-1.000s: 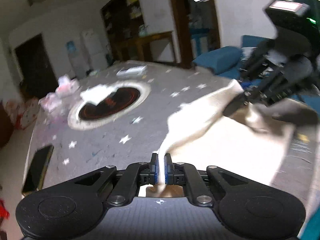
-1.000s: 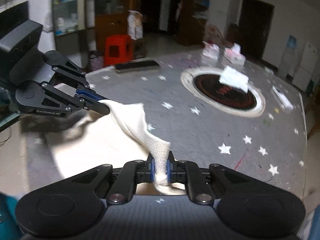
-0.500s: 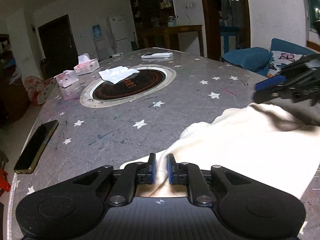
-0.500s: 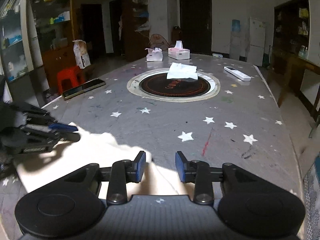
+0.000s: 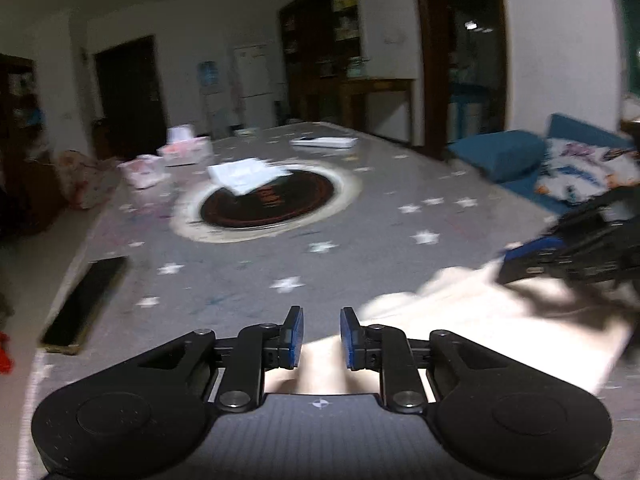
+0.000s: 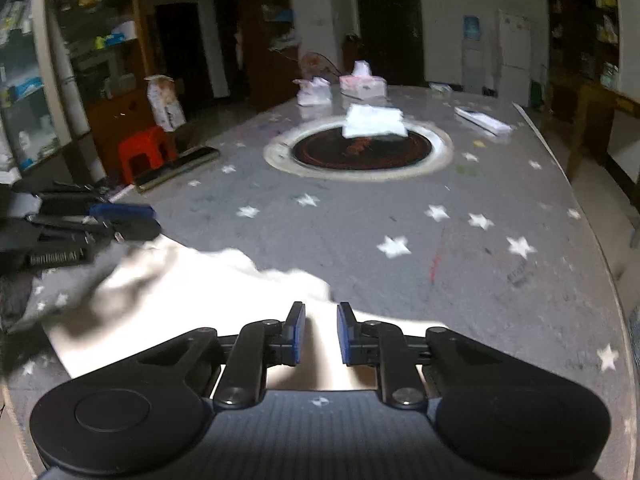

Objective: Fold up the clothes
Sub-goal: 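Release the folded hem by opening both grippers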

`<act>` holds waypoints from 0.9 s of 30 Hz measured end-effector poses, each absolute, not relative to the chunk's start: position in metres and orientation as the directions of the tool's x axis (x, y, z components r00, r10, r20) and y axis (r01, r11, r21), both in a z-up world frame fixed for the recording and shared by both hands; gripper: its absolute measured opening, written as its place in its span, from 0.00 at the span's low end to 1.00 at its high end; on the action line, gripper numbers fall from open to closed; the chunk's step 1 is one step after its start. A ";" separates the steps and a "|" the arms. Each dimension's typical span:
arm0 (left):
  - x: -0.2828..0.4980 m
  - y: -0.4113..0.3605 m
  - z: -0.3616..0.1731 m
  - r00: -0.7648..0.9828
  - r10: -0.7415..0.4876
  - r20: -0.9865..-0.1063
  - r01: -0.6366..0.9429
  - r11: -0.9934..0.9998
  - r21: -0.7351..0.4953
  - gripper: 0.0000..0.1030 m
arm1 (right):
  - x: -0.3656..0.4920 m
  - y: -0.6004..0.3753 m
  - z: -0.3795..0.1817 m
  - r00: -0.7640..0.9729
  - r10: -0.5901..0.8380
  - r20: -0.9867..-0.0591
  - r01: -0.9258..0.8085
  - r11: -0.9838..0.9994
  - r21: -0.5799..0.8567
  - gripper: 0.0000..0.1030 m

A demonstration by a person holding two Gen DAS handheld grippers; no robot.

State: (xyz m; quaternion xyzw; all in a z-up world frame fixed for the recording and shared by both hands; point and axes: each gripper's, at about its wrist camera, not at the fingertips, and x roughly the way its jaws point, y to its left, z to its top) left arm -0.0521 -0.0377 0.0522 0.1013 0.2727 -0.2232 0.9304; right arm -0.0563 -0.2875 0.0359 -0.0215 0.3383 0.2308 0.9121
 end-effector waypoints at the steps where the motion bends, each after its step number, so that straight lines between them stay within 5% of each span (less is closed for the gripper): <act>1: -0.053 -0.042 0.052 0.736 -0.388 -0.555 0.496 0.867 0.051 0.21 | -0.057 -0.284 0.038 0.660 0.424 -0.621 -0.455 0.883 0.119 0.15; 27: -0.043 -0.073 0.031 0.686 -0.383 -0.618 0.539 0.839 0.078 0.20 | -0.030 -0.237 0.027 0.612 0.396 -0.684 -0.535 0.845 0.011 0.15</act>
